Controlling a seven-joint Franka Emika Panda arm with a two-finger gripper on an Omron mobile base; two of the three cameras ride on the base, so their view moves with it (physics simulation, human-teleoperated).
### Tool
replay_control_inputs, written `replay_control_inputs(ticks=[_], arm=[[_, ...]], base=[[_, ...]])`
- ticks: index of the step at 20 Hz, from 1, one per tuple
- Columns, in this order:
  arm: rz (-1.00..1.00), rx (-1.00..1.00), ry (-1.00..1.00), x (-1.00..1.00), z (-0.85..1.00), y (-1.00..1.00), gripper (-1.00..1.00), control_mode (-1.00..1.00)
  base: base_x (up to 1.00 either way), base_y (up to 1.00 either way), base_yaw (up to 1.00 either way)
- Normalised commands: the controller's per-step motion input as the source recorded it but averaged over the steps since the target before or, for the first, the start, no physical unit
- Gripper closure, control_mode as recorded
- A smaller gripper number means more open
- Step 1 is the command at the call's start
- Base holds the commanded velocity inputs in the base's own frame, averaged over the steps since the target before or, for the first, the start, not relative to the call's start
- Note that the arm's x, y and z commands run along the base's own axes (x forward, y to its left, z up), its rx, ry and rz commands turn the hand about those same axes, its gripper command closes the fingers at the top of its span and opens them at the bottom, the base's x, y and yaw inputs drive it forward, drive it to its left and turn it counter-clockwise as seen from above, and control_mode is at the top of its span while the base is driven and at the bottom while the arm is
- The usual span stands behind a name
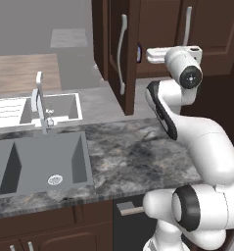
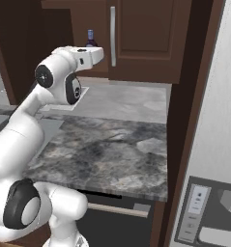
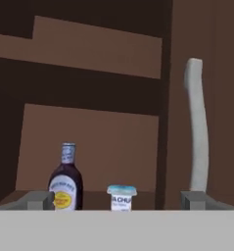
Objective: The dining table condiment station is running low on condiment bottle. Refill the condiment station by opening the cabinet and taking the condiment bottle from the cabinet and placing it on the dining table.
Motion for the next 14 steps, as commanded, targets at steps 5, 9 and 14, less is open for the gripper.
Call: replay_control_inputs(ticks=[5, 9, 14], arm=[[0.0, 0.0, -0.03, 0.0, 0.0, -0.48, -1.0, -1.0], [0.0, 0.0, -0.08, -0.01, 0.0, -0.52, -1.0, -1.0], [0.01, 0.01, -0.04, 0.06, 0.0, -0.32, -1.0, -1.0]], base=[[0.0, 0.0, 0.0], [0.0, 0.0, 0.0], [0.0, 0.0, 0.0]])
